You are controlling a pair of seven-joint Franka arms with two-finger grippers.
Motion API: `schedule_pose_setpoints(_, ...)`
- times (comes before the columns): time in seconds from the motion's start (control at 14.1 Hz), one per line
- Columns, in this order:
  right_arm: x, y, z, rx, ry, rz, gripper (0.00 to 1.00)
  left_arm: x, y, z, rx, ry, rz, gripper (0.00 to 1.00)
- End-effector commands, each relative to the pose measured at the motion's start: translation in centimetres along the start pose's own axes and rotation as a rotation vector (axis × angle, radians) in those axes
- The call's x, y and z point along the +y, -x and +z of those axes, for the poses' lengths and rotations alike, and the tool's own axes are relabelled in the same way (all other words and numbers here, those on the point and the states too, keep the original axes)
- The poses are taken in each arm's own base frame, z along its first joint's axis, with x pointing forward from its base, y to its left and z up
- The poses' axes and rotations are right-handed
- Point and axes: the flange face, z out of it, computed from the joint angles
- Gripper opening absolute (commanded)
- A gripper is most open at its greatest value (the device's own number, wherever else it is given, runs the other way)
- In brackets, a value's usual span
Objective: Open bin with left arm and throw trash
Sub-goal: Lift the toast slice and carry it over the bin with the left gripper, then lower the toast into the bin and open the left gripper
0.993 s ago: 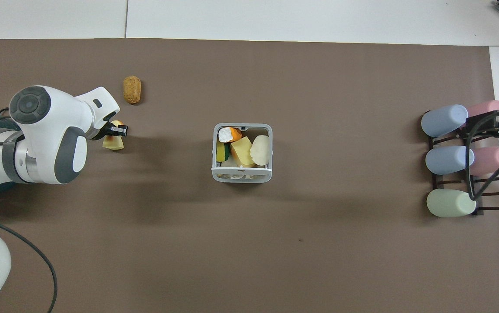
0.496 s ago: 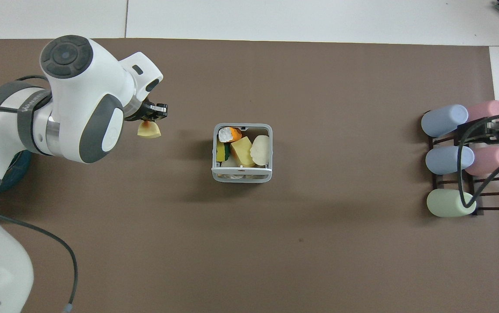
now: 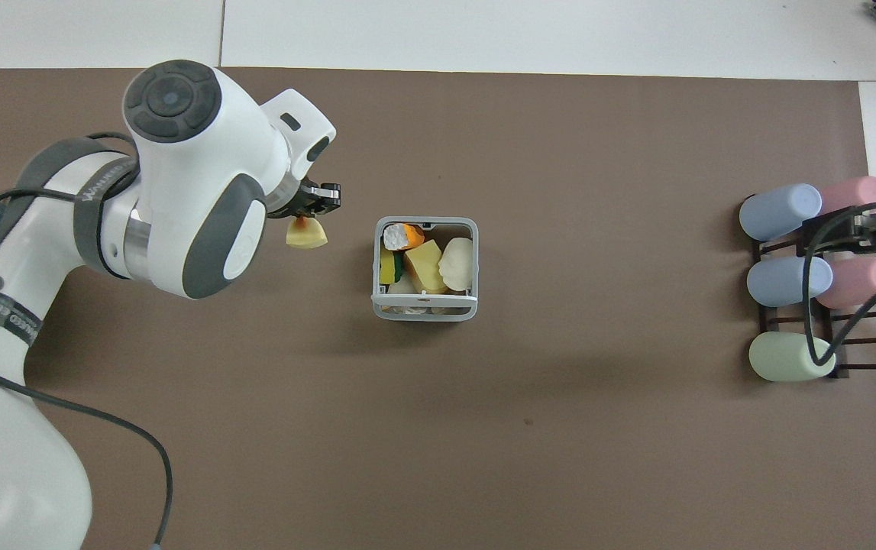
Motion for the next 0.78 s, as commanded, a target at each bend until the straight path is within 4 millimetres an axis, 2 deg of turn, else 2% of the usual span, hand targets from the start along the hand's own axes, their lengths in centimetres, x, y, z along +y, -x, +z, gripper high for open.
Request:
schedule_pose_setpoints(0.0,0.1,0.6,-0.2,0.000,-0.013,0.003,1.00,2.1,0.9,1.0,0.040,0.057,-0.035,0.00)
schedule_pose_setpoints(0.14,0.1,0.6,-0.1,0.000,-0.013,0.001,1.00,2.7,1.9,2.6,0.028,0.055,-0.024,0.00)
schedule_pose_setpoints(0.35,0.1,0.6,-0.1,0.000,-0.013,0.001,1.00,3.7,4.8,7.0,0.020,0.052,-0.006,0.00)
schedule_pose_setpoints(0.57,0.1,0.7,0.2,-0.006,-0.013,0.001,1.00,4.0,6.0,8.5,0.007,0.044,0.003,0.01)
schedule_pose_setpoints(0.64,0.1,0.7,0.2,-0.006,-0.013,0.001,1.00,4.0,5.9,8.6,0.012,0.048,0.000,0.06)
schedule_pose_setpoints(0.71,0.1,0.7,0.2,-0.005,-0.013,0.001,1.00,3.7,5.7,8.8,0.023,0.054,-0.004,0.27)
